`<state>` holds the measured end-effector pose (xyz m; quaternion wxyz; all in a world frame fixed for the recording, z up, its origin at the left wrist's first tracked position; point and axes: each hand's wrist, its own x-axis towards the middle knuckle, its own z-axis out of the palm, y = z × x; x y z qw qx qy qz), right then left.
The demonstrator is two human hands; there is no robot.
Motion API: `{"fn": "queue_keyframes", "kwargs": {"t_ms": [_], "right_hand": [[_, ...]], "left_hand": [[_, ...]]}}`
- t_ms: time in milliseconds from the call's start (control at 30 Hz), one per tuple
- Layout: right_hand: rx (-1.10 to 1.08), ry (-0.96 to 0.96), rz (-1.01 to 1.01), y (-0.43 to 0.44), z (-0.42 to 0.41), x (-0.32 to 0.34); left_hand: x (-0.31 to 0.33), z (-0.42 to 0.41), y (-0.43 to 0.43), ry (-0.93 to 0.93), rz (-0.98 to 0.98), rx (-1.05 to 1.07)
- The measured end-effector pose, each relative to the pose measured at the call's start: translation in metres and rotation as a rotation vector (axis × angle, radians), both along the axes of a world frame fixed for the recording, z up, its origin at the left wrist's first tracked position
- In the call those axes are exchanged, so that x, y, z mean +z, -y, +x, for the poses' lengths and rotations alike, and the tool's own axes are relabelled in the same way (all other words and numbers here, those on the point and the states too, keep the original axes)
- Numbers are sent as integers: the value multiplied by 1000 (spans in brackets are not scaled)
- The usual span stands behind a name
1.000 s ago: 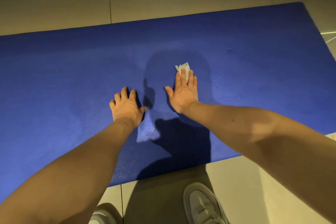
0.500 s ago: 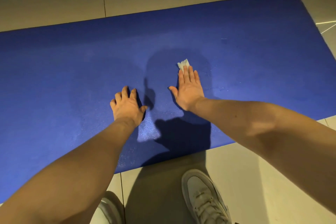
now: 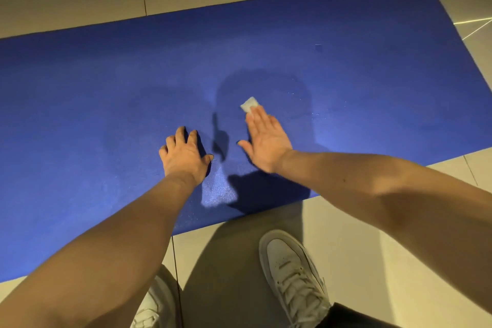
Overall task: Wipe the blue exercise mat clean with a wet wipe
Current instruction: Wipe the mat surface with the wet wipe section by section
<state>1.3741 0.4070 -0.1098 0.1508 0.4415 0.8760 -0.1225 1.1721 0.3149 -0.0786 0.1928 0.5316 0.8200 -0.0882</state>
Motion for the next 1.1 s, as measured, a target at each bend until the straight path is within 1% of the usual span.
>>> {"fn": "queue_keyframes", "kwargs": {"t_ms": [100, 200, 267, 400, 467, 533, 700, 800, 867, 967, 1033, 1100], "right_hand": [[-138, 44, 11, -14, 11, 5], [-230, 16, -43, 3, -9, 7], [-176, 17, -65, 31, -24, 6], [25, 0, -93, 79, -28, 9], [101, -11, -84, 81, -20, 7], [120, -2, -49, 70, -6, 4], [-141, 94, 5, 32, 28, 10], [-248, 85, -42, 41, 18, 8], [-218, 80, -47, 67, 3, 5], [-54, 65, -77, 105, -4, 6], [29, -4, -125, 115, 2, 6], [59, -65, -104, 108, 15, 5]], "left_hand": [[0, 3, 8, -1, -1, 4], [1, 5, 12, 3, -5, 15], [2, 8, 15, 1, -6, 19], [0, 12, 25, -1, 2, 24], [1, 15, 30, 1, -5, 24], [1, 18, 36, 9, -3, 27], [2, 21, 50, 8, -13, 31], [4, 24, 54, 15, -19, 38], [3, 26, 57, 17, -17, 39], [2, 31, 63, 31, -10, 50], [2, 34, 66, 33, -7, 50], [3, 35, 69, 32, -10, 49]]}}
